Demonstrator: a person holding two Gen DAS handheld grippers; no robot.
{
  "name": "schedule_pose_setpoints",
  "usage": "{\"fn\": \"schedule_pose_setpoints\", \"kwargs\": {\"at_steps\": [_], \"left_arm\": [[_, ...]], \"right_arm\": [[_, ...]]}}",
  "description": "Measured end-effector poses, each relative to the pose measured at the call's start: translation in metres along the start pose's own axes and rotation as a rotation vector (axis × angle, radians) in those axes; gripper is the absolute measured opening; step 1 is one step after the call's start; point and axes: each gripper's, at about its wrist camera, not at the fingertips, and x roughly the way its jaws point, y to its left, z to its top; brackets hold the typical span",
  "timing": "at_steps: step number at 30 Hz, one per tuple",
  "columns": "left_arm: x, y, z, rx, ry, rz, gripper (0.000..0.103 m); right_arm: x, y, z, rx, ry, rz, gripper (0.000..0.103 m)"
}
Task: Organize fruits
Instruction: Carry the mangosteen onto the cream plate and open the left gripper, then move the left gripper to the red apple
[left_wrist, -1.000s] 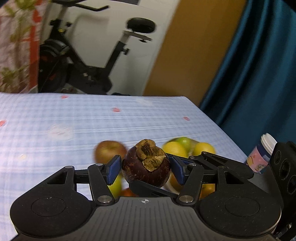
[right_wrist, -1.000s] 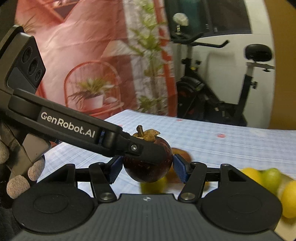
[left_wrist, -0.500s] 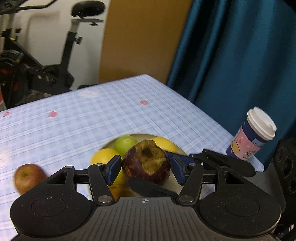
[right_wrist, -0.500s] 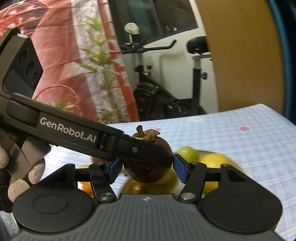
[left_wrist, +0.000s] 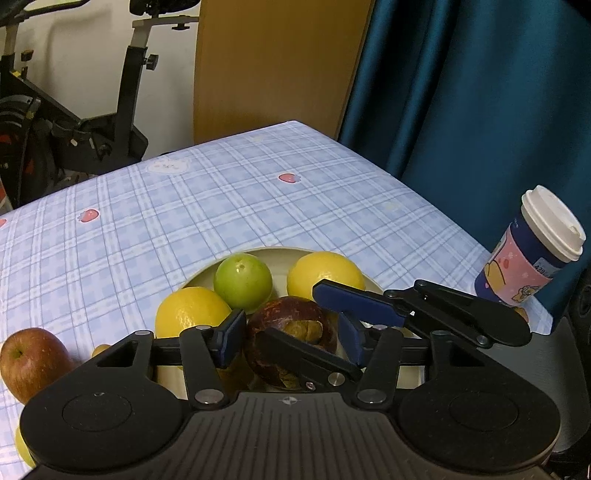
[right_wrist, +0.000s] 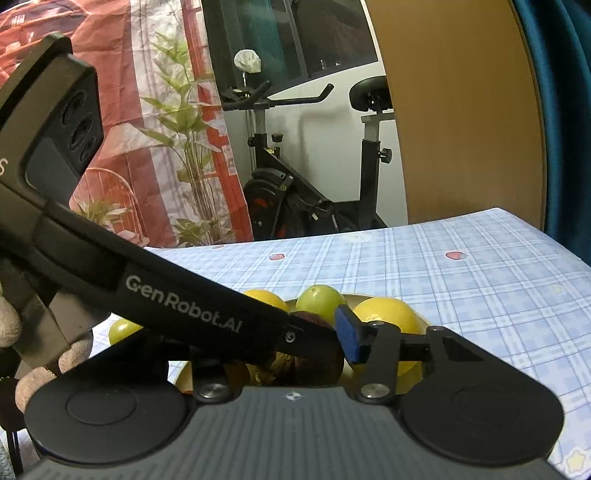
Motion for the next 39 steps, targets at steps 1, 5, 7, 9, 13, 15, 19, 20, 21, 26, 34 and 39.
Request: {"fn": "schedule_pose_setpoints", "kwargs": {"at_steps": [1, 5, 7, 9, 13, 15, 19, 20, 21, 26, 34, 39], "left_arm": [[0.001, -0.001, 0.000, 0.009, -0.002, 0.005, 0.055], [0.001, -0.003, 0.002, 0.011, -0.005, 0.013, 0.056], [0.001, -0.002, 0.002, 0.008, -0.009, 0.014, 0.056], [0.000, -0.001, 0.001, 0.000, -0.017, 0.013, 0.056], [-0.011, 0.006, -0.001, -0.024, -0.042, 0.015, 0.058], [-0.020, 0.012, -0.004, -0.037, -0.059, 0.007, 0.058], [-0.046, 0.035, -0.010, -0.099, -0.113, 0.008, 0.058], [-0.052, 0.041, -0.011, -0.115, -0.125, 0.008, 0.058], [-0.060, 0.048, -0.013, -0.132, -0.139, 0.009, 0.058], [-0.093, 0.083, -0.025, -0.181, -0.187, 0.043, 0.058], [-0.133, 0.142, -0.053, -0.277, -0.229, 0.145, 0.058], [-0.140, 0.173, -0.061, -0.344, -0.240, 0.152, 0.061]], "right_arm": [[-0.001, 0.000, -0.001, 0.000, -0.005, 0.001, 0.050], [-0.008, 0.002, -0.008, -0.007, -0.026, -0.014, 0.052], [-0.011, 0.004, -0.009, -0.014, -0.034, -0.035, 0.057], [-0.013, 0.005, -0.008, -0.023, -0.045, -0.052, 0.062], [-0.019, 0.012, -0.009, -0.041, -0.057, -0.066, 0.063], [-0.021, 0.015, -0.008, -0.052, -0.064, -0.068, 0.064], [-0.025, 0.022, -0.008, -0.068, -0.077, -0.070, 0.066], [-0.025, 0.021, -0.008, -0.068, -0.078, -0.066, 0.066], [-0.025, 0.022, -0.008, -0.070, -0.076, -0.065, 0.066], [-0.024, 0.032, -0.006, -0.083, -0.064, -0.046, 0.066], [-0.010, 0.055, -0.001, -0.117, -0.032, 0.025, 0.066], [0.006, 0.071, 0.008, -0.128, 0.010, 0.063, 0.066]]}}
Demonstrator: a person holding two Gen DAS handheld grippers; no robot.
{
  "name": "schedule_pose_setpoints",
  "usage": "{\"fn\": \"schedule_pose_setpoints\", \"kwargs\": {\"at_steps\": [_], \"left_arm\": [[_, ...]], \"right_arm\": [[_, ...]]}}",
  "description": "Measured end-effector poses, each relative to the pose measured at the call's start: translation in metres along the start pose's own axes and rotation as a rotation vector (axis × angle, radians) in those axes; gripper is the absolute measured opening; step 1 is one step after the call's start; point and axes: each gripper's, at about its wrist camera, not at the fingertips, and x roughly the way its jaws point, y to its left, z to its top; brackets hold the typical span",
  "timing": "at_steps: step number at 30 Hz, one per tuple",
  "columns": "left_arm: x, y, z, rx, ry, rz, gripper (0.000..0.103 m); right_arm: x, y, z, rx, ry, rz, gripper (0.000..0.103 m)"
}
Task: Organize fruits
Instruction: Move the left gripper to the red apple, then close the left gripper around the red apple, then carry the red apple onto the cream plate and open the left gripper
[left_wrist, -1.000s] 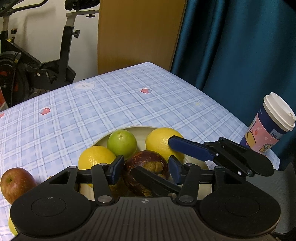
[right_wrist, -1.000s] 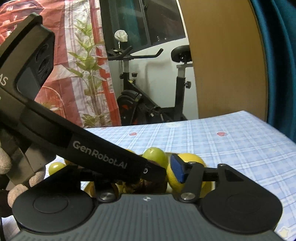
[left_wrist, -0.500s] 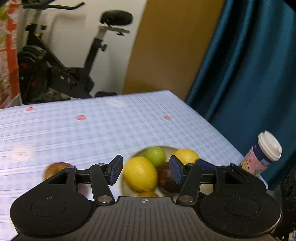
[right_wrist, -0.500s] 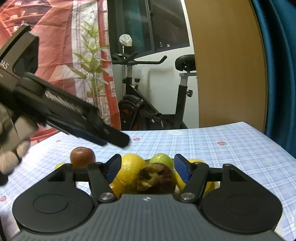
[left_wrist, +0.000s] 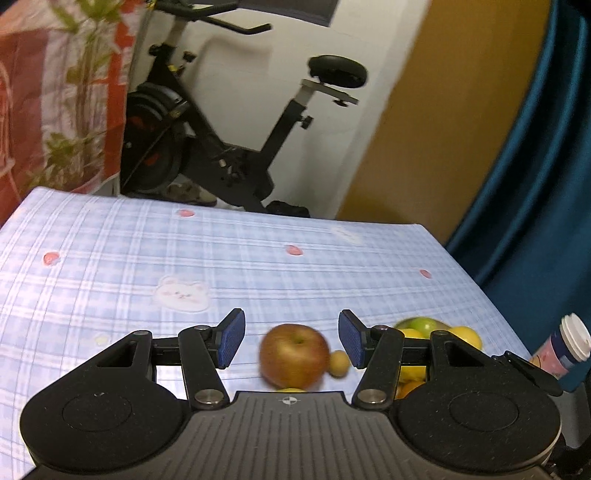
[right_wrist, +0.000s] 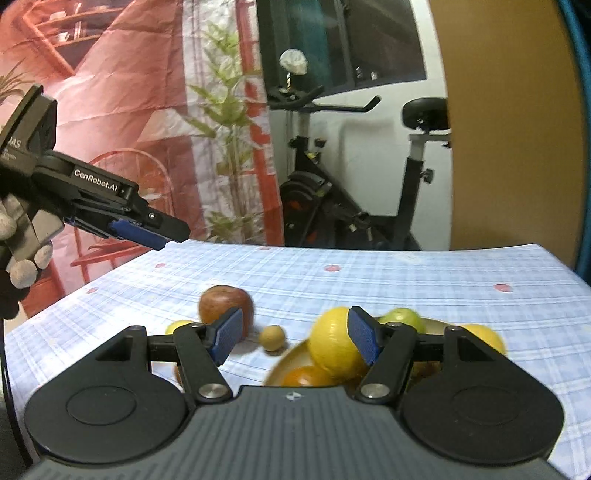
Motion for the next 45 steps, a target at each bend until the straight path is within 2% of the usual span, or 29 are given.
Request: {"fn": "schedule_pose_setpoints", "kwargs": {"at_steps": [2, 11, 16, 22, 32, 36, 45], "left_arm": [[0.006, 0.009, 0.001, -0.018, 0.002, -0.008, 0.064], [0.043, 0.023, -0.013, -0.072, 0.063, -0.084, 0.064], [0.056, 0.037, -0.013, -0.144, 0.087, -0.142, 0.072], [0.069, 0.042, -0.017, -0.157, 0.120, -0.171, 0.072], [0.089, 0.037, -0.024, -0.124, 0.175, -0.201, 0.072], [0.093, 0.038, -0.026, -0.125, 0.185, -0.201, 0.068], [0.076, 0.028, -0.024, -0.092, 0.162, -0.188, 0.067]], "right_arm": [[0.011, 0.007, 0.006, -0.011, 0.025, 0.009, 0.066], [0.078, 0.038, 0.025, -0.033, 0.183, 0.043, 0.066], [0.108, 0.053, 0.028, -0.045, 0.239, 0.050, 0.066], [0.141, 0.058, 0.031, 0.014, 0.311, 0.040, 0.066], [0.159, 0.055, 0.028, 0.044, 0.377, 0.038, 0.067], [0.157, 0.056, 0.027, 0.045, 0.375, 0.038, 0.066], [0.146, 0.060, 0.028, 0.034, 0.352, 0.053, 0.066]]}}
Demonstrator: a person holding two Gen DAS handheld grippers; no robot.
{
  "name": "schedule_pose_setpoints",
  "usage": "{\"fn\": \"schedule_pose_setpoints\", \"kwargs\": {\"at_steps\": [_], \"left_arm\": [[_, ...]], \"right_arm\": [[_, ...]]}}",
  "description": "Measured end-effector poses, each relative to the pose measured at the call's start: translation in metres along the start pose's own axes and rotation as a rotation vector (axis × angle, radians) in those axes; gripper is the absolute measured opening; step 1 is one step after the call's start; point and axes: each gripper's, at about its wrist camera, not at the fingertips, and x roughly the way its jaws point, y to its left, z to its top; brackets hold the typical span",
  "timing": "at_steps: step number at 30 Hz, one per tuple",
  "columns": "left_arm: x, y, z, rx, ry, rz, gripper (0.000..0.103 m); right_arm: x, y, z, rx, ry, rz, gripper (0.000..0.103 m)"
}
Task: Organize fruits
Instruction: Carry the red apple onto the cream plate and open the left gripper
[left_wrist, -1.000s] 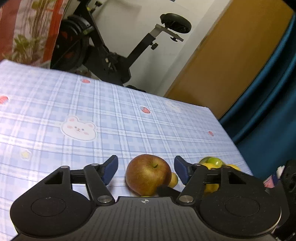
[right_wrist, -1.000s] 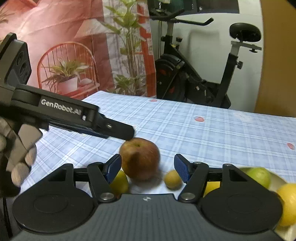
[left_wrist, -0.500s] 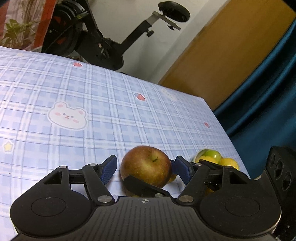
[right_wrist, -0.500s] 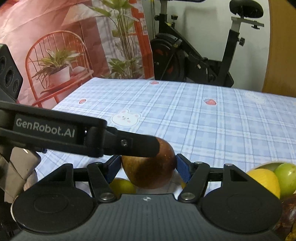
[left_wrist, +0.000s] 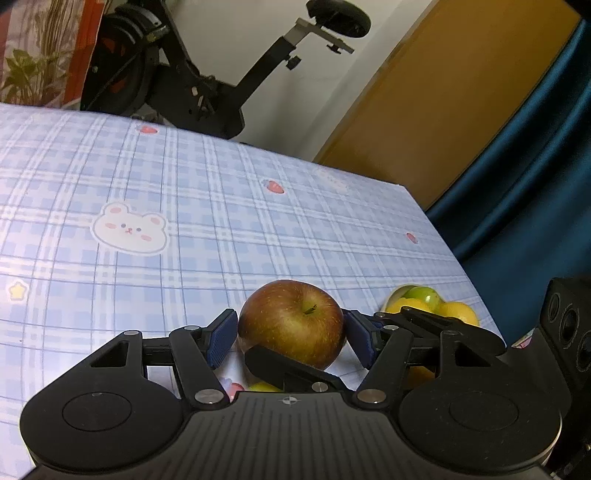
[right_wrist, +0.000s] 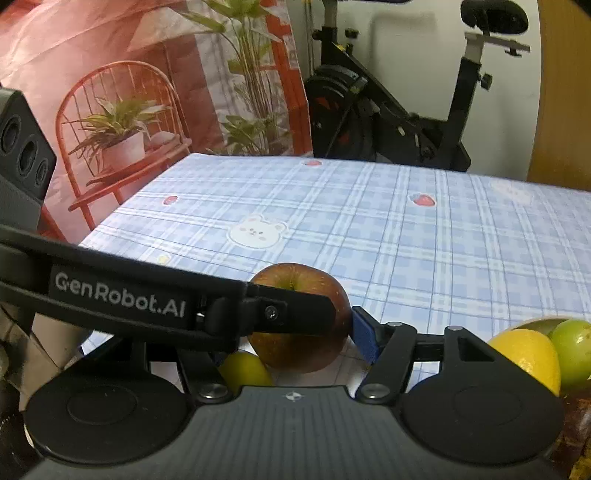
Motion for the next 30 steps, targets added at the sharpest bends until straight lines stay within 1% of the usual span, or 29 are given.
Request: {"fn": "schedule_pose_setpoints", "kwargs": {"at_steps": [8, 16, 20, 25, 28, 30], "left_arm": [[-0.024, -0.033, 0.005, 0.068, -0.030, 0.013, 0.067], [-0.033, -0.082, 0.001, 0.143, -0.035, 0.003, 0.067], [-0.028, -0.110, -0.005, 0.182, -0.021, -0.013, 0.067], [-0.014, -0.144, -0.013, 0.230, 0.006, -0.047, 0.067], [0.002, -0.165, -0.016, 0.262, 0.033, -0.065, 0.067], [0.007, -0.176, -0.023, 0.280, 0.052, -0.079, 0.067]], "right_arm": [[-0.031, 0.003, 0.000, -0.006, -0.081, 0.010, 0.066], [-0.074, -0.007, -0.006, 0.023, -0.154, 0.001, 0.066], [-0.100, -0.017, -0.016, 0.022, -0.188, -0.021, 0.066], [-0.130, -0.040, -0.034, 0.069, -0.217, -0.052, 0.066], [-0.146, -0.055, -0.046, 0.094, -0.229, -0.079, 0.066], [-0.155, -0.065, -0.053, 0.113, -0.234, -0.097, 0.066]]}}
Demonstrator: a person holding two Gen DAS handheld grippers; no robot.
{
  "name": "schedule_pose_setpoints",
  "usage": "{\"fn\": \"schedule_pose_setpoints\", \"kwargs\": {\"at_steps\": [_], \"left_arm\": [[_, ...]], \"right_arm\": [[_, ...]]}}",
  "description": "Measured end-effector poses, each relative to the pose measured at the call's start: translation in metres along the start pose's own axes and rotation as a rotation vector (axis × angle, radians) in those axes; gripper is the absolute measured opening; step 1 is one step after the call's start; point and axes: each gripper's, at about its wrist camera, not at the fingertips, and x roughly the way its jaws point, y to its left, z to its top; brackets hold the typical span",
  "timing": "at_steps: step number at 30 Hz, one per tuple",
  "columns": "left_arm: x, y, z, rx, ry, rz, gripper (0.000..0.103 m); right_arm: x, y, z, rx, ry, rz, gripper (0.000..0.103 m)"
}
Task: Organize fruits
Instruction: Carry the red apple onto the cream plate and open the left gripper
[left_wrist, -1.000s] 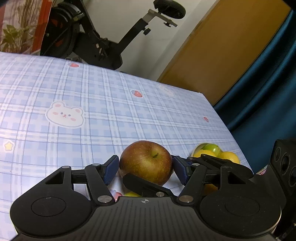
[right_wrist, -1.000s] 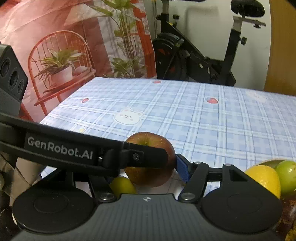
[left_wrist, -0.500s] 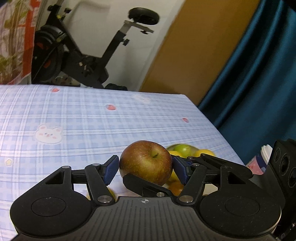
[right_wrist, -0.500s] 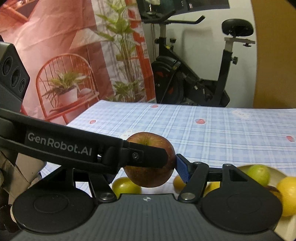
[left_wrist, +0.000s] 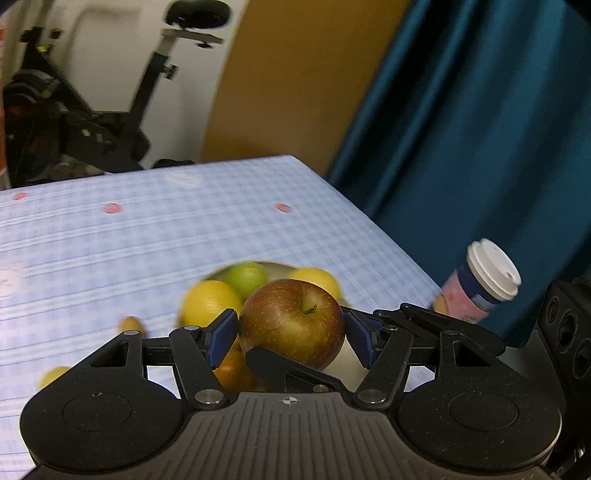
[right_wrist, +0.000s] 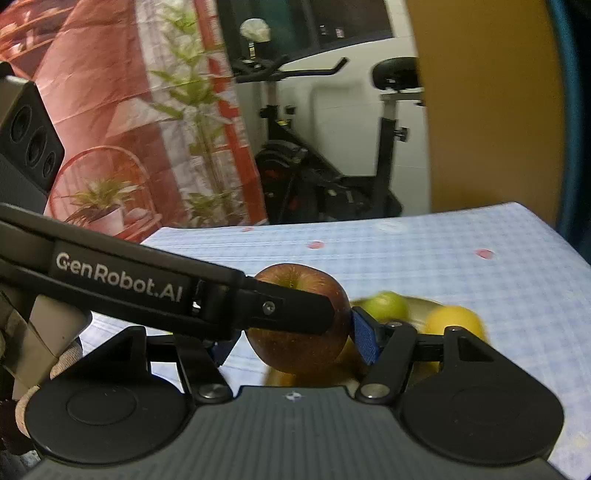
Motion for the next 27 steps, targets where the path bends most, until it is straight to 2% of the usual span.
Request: {"fn": "schedule_pose_setpoints", "kwargs": {"at_steps": [6, 10, 18, 27], "left_arm": [[0.026, -0.030, -0.004, 0.050, 0.050, -0.043, 0.067], [0.047, -0.043, -0.009, 0.069, 0.083, -0.042, 0.068], [0.072, -0.047, -0.012, 0.067, 0.122, -0.010, 0.068], [0.087, -0.052, -0.012, 0.084, 0.124, 0.009, 0.069]], "right_arm": [[-0.028, -0.030, -0.012, 0.026, 0.006, -0.066, 0.066], [-0.038, -0.051, -0.022, 0.065, 0.016, -0.092, 0.066], [-0.031, -0.071, -0.037, 0.104, 0.023, -0.106, 0.066], [-0.024, -0.078, -0.046, 0.084, 0.006, -0.117, 0.066]]}}
